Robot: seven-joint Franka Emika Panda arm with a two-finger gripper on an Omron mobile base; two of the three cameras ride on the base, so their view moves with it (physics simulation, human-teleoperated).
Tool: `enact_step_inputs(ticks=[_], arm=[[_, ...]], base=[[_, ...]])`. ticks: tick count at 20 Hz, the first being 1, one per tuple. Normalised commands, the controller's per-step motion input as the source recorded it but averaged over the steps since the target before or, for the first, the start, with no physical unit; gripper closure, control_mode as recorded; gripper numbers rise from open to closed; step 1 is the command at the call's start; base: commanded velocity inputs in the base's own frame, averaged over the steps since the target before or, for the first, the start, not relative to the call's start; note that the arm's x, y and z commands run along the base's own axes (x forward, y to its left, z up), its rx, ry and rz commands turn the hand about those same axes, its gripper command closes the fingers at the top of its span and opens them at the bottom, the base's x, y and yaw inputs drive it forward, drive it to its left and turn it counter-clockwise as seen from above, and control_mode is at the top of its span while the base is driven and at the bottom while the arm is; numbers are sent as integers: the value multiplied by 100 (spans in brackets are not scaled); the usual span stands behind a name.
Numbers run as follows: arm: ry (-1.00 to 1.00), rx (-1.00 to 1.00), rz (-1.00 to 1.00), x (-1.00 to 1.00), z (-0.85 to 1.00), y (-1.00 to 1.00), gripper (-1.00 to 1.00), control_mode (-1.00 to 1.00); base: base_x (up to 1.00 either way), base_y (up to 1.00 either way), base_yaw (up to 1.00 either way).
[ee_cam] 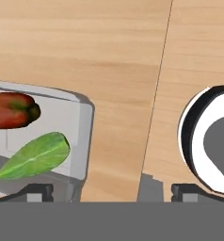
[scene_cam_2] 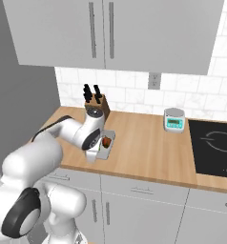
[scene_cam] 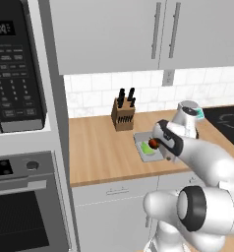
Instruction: Take the meat container that has the fish and place it on the second highest rack of the freezer. Then take the vegetable container that has the bell pepper and lemon wedge and place it on the highest rack of the freezer.
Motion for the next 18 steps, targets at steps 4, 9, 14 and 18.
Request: enact_step_inputs(ticks=[4, 9, 14, 18], arm=[[8, 0, 0, 29, -20, 0, -100, -100], [5, 0, 0, 24, -20, 0, -100, -100], [1, 0, 0, 14, -30, -5, -100, -100], [0, 0, 0, 10, -36, -3, -100, -100]], base=[[0, 0, 0], [0, 0, 0], [0, 0, 0], [0, 0, 0]])
